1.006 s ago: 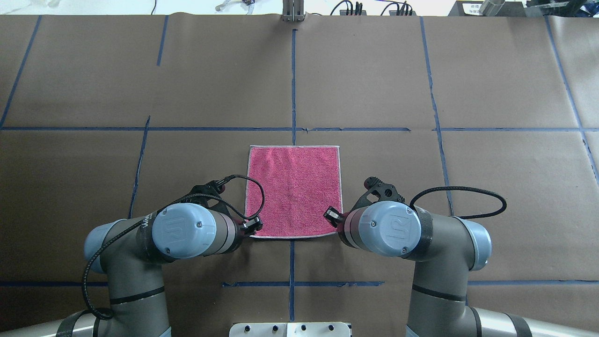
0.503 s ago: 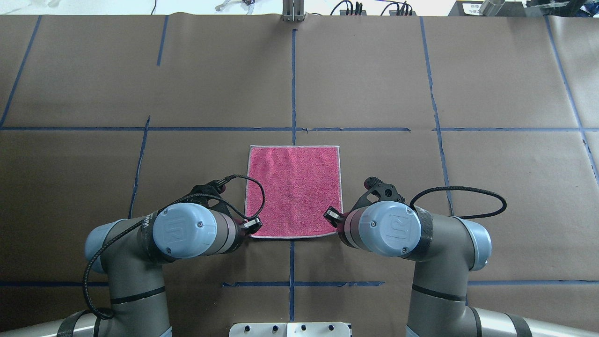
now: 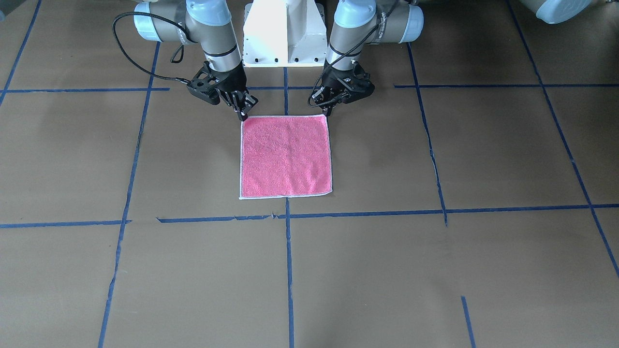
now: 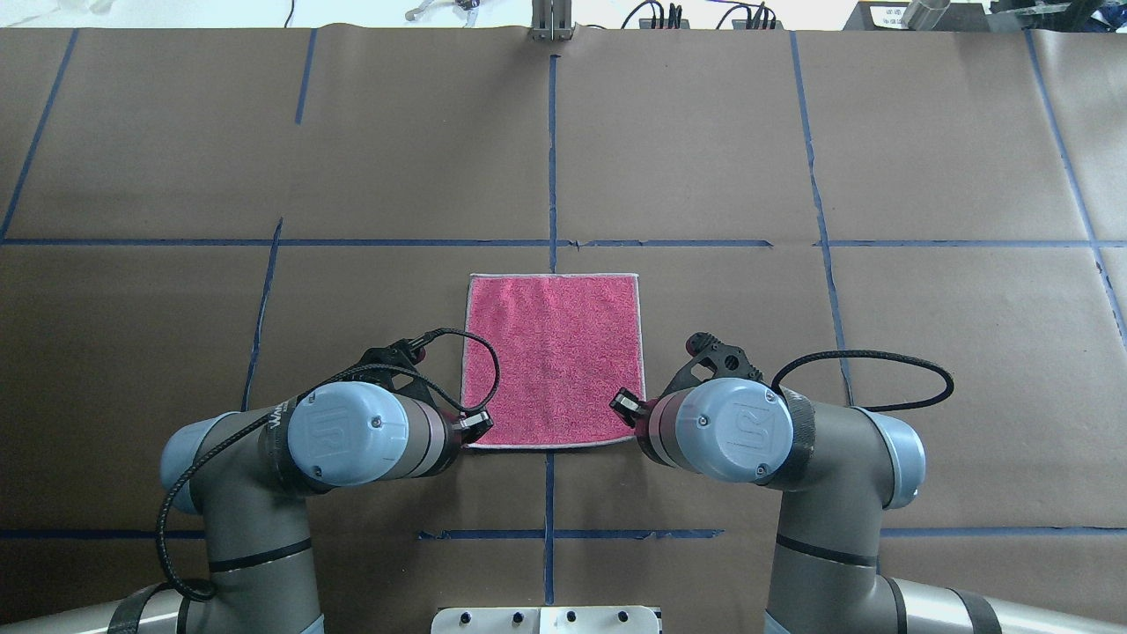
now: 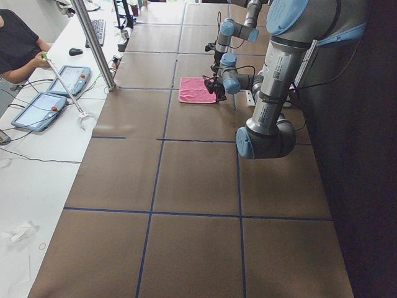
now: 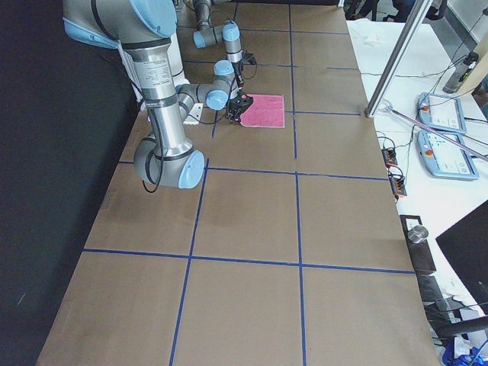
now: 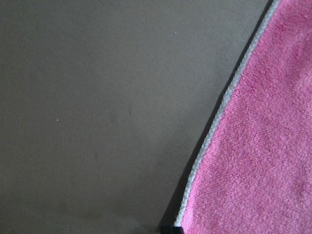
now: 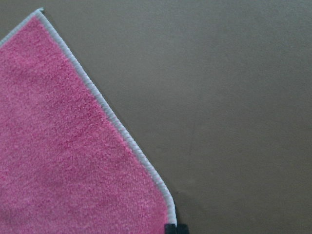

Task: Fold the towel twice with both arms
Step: 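Lift the near edge with both grippers and fold it over the far edge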

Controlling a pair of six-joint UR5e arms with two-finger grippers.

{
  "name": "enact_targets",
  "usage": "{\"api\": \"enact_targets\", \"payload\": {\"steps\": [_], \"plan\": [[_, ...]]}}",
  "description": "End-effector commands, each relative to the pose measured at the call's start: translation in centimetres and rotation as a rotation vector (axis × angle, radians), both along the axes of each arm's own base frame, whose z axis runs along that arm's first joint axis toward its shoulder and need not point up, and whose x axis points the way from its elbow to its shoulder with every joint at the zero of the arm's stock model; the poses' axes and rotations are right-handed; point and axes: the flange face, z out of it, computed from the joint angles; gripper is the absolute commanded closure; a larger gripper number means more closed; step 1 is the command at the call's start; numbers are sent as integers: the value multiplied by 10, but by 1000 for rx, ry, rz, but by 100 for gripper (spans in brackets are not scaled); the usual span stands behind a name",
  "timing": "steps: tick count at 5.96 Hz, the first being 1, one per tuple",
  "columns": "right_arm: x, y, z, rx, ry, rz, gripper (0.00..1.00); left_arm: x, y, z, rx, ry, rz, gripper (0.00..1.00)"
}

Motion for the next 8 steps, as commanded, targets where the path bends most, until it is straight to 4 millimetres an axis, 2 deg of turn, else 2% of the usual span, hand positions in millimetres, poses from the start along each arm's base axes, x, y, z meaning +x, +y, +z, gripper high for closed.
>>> {"api": "enact_targets", "payload": {"steps": [1,2,3,4,6,8], "plan": [[5,1,-6,3,-13,0,98,-4,0,-13,6,24,-2,100],[16,4,-13,9,-32,0,98,-6,1,-20,3,38,-3,100],[28,20,-17,14,-52,-20,98,-15,3,-29,3,59,-7,100],[32,32,-22,17,-67,-37,98,-25,7,-36,5,65,-7,100],[41,35,-26,21,-80,-41,98,-32,9,-46,5,78,-10,100],[61,0,-25,27,-76,19,98,-32,-26,-49,8,68,-66,100]]}}
